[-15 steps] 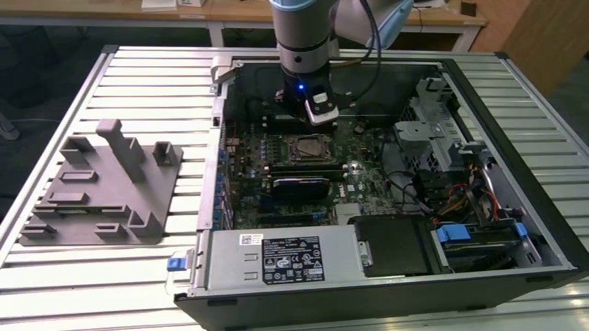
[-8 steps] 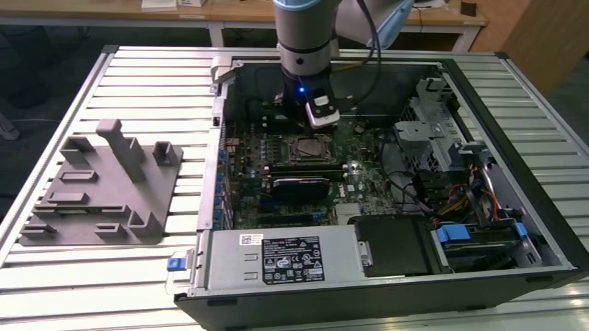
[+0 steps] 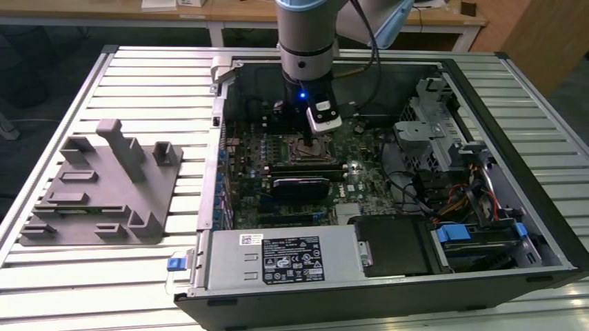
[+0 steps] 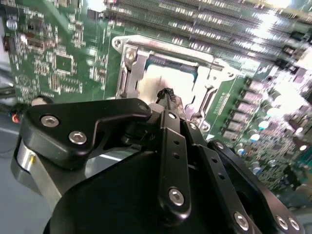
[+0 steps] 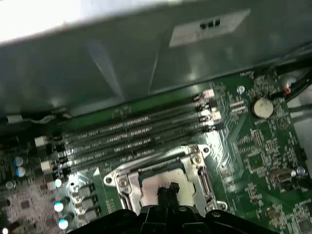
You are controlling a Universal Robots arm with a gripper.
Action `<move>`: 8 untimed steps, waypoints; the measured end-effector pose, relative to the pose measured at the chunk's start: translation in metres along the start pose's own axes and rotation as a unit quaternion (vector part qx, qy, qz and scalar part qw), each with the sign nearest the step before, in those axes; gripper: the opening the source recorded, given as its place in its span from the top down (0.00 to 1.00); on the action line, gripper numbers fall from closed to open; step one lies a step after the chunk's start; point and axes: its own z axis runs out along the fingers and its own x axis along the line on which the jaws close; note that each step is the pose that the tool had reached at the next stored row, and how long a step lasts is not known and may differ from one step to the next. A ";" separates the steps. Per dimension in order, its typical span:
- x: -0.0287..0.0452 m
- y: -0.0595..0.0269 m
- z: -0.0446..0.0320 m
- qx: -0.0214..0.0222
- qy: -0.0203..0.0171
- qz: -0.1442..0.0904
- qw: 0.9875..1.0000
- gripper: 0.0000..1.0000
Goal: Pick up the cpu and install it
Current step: 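Install the first cpu locking lever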
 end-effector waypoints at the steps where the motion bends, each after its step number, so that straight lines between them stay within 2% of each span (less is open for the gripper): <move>1: -0.0001 -0.0004 0.0000 0.000 0.000 0.000 1.000 0.89; 8: -0.0003 -0.0006 0.0000 0.000 0.001 0.000 1.000 0.89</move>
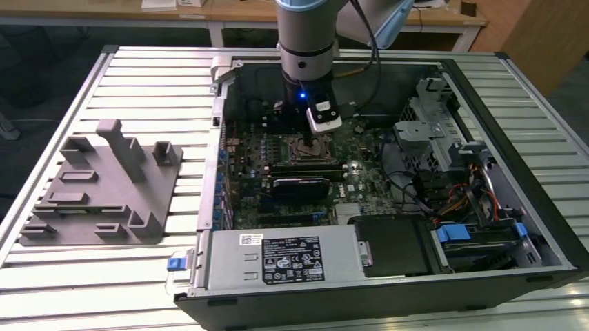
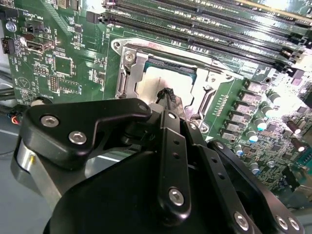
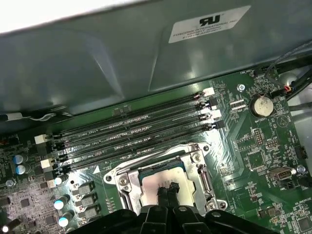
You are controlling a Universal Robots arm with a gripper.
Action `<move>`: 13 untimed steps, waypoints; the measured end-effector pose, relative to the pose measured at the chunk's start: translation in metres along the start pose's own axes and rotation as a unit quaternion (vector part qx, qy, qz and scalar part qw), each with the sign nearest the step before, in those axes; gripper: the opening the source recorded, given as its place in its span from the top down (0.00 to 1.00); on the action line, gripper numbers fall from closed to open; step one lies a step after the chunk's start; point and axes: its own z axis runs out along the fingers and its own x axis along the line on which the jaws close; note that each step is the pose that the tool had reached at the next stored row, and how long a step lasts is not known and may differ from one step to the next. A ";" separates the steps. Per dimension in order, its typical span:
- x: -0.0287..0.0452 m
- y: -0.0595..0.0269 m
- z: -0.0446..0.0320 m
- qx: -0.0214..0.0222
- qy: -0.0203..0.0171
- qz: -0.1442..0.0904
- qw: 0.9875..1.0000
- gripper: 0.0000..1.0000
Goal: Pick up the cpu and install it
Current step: 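Install the first cpu locking lever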
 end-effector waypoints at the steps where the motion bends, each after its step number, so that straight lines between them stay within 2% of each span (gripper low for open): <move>1: -0.0006 0.0002 0.0001 0.000 0.000 0.000 1.000 0.89; 7: -0.0048 0.0015 -0.0008 0.000 0.000 0.000 1.000 0.89; 13: -0.0059 0.0025 -0.0126 0.000 0.000 0.000 1.000 0.89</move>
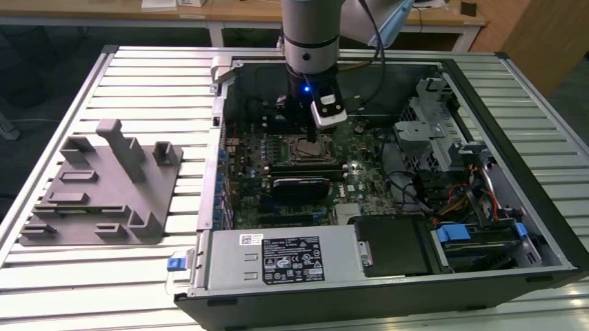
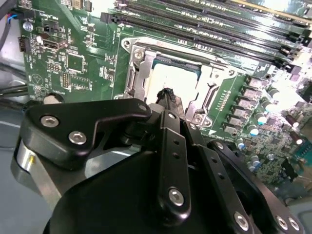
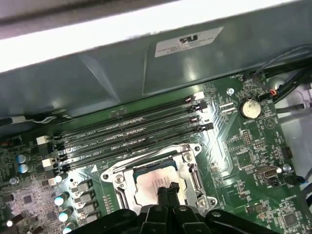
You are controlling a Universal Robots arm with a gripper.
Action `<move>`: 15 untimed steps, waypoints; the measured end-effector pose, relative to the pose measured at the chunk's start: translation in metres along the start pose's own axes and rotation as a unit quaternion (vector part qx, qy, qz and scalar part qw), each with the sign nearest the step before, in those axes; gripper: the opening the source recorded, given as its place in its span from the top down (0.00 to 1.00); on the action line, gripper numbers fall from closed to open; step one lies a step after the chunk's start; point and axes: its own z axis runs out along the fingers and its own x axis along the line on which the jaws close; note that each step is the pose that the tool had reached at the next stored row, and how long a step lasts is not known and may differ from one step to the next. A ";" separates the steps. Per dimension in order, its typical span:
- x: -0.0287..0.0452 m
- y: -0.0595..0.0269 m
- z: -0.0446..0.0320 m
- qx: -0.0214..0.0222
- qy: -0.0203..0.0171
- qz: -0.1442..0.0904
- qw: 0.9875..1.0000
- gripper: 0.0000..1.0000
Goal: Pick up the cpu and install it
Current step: 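Install the first cpu locking lever, then install the second cpu locking lever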
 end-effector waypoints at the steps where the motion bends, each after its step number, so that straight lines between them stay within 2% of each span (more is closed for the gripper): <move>1: 0.0000 0.0000 0.0000 0.000 0.000 0.000 1.000 0.89; 15: -0.0002 0.0002 -0.0029 0.000 0.000 0.000 1.000 0.89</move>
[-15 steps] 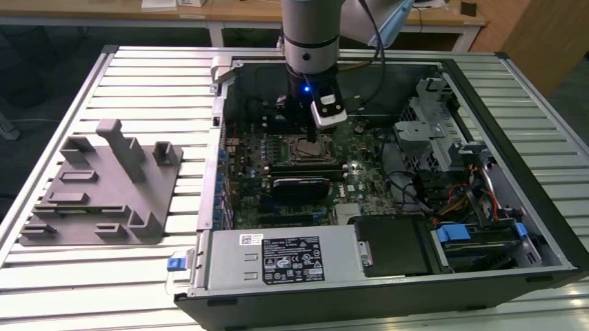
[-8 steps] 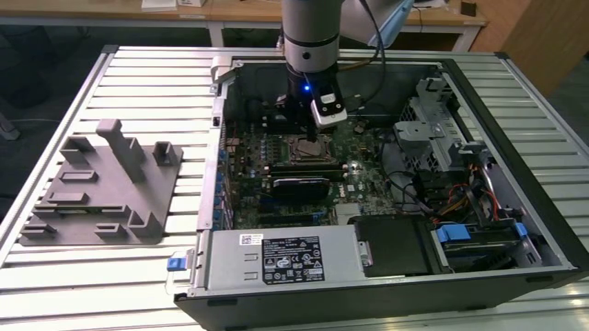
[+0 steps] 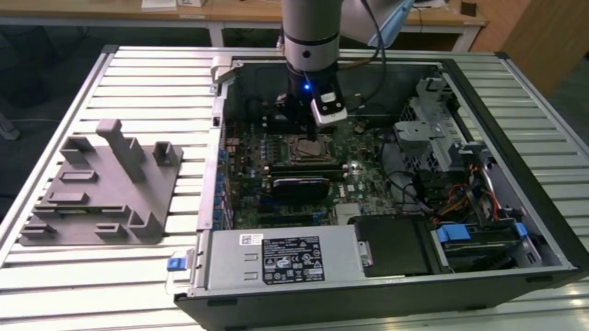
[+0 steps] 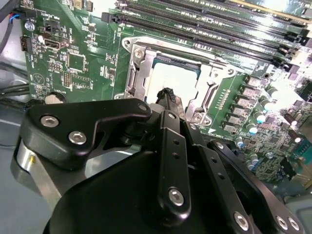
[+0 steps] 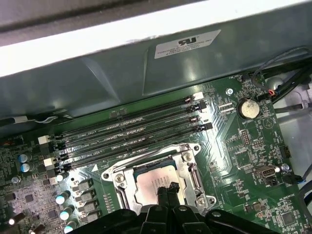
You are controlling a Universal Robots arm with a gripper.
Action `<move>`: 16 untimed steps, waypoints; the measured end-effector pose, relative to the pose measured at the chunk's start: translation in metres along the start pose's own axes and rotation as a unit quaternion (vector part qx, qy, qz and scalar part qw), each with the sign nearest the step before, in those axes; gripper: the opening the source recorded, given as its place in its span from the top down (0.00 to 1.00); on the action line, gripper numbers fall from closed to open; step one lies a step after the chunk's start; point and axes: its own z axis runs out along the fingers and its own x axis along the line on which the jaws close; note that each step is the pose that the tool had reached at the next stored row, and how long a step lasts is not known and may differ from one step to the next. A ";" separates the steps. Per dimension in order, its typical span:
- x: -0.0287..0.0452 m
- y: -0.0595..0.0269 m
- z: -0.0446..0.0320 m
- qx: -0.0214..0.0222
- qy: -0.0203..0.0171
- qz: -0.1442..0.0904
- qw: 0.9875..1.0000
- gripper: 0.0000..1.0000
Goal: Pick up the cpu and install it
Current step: 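Install the second cpu locking lever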
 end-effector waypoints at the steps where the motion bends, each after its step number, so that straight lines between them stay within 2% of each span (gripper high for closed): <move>1: -0.0001 0.0001 -0.0015 0.000 0.000 0.000 1.000 0.89; 10: -0.0015 0.0014 -0.0174 0.000 0.000 0.000 1.000 0.89; 16: -0.0015 0.0014 -0.0178 0.000 0.000 0.000 1.000 0.89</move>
